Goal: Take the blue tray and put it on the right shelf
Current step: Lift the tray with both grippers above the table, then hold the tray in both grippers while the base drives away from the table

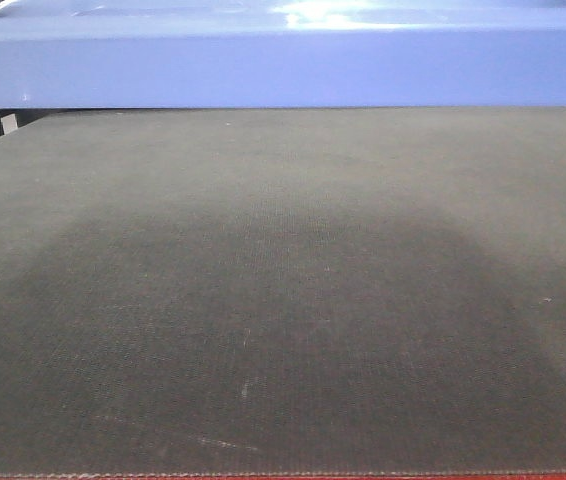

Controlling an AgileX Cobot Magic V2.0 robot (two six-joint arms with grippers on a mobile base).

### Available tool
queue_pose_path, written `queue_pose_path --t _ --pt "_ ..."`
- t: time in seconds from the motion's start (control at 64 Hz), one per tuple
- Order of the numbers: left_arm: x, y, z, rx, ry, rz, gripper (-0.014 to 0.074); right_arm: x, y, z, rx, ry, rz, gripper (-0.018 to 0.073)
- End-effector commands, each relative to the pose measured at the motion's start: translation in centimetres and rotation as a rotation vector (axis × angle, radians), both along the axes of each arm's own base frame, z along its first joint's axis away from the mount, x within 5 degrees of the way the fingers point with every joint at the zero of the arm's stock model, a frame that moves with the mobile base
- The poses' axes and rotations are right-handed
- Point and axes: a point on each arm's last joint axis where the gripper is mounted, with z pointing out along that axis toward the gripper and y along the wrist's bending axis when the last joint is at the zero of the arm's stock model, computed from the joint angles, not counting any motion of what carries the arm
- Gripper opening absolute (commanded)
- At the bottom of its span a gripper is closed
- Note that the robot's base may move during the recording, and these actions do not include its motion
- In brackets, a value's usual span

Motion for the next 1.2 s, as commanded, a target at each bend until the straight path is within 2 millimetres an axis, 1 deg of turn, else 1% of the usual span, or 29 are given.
queue_pose_path --t 0.0,0.141,1.188 --pt "-0.34 0.73 1.23 0.056 -0.054 -0.019 -0.0048 -0.26 -0.59 2.00 -0.026 -0.120 0.027 0.0066" --pt "-0.51 0.63 1.09 0.048 -0.027 -0.020 -0.0048 -0.26 -0.58 2.00 -0.025 -0.121 0.027 0.0066" --pt "-0.51 0.63 1.09 0.048 -0.027 -0.020 -0.0048 -0.13 -0.51 1.92 -0.026 -0.120 0.027 0.0066"
